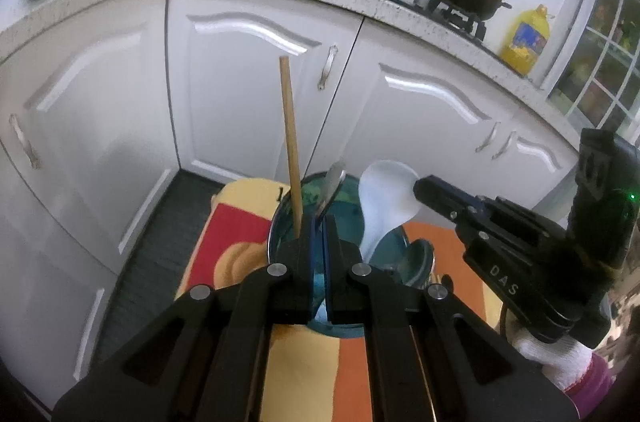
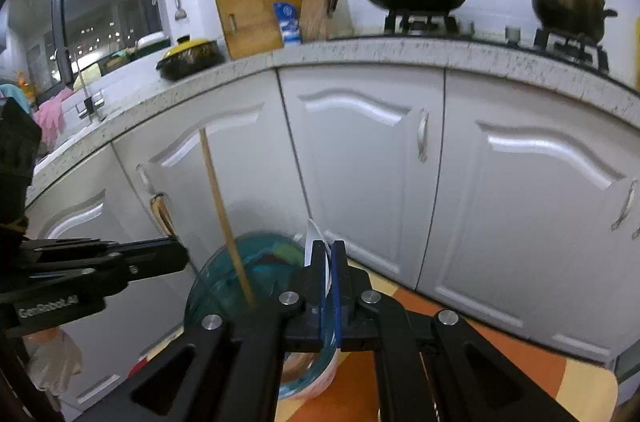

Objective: Organize utensils
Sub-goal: 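Lift both spoons and drop them into the holder with both tools, then move both tools back over the remaining utensils on the mat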

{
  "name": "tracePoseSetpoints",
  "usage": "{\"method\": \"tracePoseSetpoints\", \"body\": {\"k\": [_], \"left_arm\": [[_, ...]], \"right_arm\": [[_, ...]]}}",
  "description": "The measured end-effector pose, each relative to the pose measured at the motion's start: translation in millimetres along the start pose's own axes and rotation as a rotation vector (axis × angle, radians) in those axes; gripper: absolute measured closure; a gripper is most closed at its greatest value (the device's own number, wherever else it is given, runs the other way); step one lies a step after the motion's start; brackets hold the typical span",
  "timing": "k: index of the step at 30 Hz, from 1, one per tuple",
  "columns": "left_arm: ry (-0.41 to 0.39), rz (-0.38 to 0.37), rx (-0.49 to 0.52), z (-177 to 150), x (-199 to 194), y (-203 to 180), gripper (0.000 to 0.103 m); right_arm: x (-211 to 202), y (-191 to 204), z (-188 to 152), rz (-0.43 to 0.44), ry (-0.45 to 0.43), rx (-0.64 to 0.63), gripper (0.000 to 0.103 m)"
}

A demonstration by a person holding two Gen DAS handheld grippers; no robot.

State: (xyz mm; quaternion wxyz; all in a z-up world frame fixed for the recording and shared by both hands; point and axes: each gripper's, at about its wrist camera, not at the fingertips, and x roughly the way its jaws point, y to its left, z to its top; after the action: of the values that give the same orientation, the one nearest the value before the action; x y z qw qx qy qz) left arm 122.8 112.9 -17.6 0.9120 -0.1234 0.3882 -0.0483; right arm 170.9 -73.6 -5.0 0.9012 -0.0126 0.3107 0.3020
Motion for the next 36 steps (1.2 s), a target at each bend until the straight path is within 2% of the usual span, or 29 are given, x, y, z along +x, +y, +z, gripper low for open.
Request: {"method": "tracePoseSetpoints", "body": {"k": [3,5,7,10,12,18,22,25,36], "left_arm": [[-0.001,0.004,-0.010,-2,-5,0,0.098],[0.005,-0.002,-0.013,-2,-8,-1,0.089],[0.003,-0.003,-0.012,-4,-12,-3,0.076],[-0.002,-0.004,-0.002,-6,-19,-8,0.065],[-0.007,-0.004,0.006,-9,-24,-12,0.062],[-0.008,0.011,0.028,-18,-31,-23,0.060],[-0.014,0.023,0.042,-23,-35,-30,0.060],[-0.023,0.038,0.062,-29,-38,-38,0.060],[-0.024,0.032,0.124,-47,-43,-70,0.060]], "right_arm": [[0,-6,-4,0.004,0.035,0.040,0.099],[-5,-12,-6,0.002,0.033,0.069,0.094],[-11,-16,-7,0.006,0.024,0.093,0.085],[-22,-20,-8,0.009,0.013,0.117,0.082],[-26,-19,-8,0.005,0.018,0.120,0.082],[-39,-14,-12,-0.001,0.018,0.121,0.080],[-49,-11,-17,-0.004,0.018,0.128,0.075],[-58,-8,-20,-0.011,0.016,0.121,0.075],[-96,-12,-42,-0.075,0.002,0.144,0.071]]}}
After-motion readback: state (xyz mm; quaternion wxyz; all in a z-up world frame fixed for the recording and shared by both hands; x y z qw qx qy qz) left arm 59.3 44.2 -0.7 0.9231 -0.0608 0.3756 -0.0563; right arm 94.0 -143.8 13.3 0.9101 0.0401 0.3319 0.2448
